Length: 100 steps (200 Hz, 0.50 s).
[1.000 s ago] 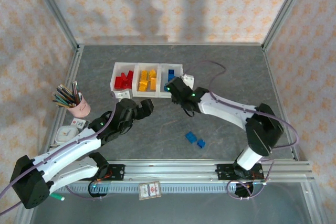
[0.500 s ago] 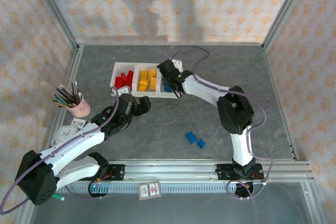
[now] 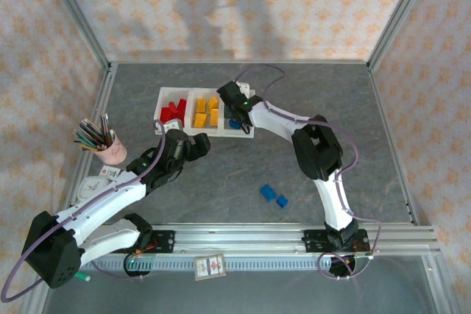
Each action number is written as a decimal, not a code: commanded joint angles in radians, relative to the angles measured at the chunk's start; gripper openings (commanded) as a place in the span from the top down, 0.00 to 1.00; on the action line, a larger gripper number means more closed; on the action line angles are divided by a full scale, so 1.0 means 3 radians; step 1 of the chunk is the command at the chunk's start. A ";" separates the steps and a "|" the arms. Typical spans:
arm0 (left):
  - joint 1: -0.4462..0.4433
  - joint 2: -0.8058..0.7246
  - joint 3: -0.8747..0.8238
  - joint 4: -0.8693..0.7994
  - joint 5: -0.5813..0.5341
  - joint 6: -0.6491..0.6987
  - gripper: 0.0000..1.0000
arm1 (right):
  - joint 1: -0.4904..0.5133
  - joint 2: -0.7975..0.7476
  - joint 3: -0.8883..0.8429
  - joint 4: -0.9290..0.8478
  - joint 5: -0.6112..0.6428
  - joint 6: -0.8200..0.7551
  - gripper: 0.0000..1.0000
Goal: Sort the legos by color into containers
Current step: Place the lego in the container.
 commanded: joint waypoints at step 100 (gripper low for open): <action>0.0040 -0.0130 0.0093 -0.0003 0.0201 0.0039 0.01 | 0.0009 -0.1075 -0.0739 0.0137 -0.0182 0.0107 0.56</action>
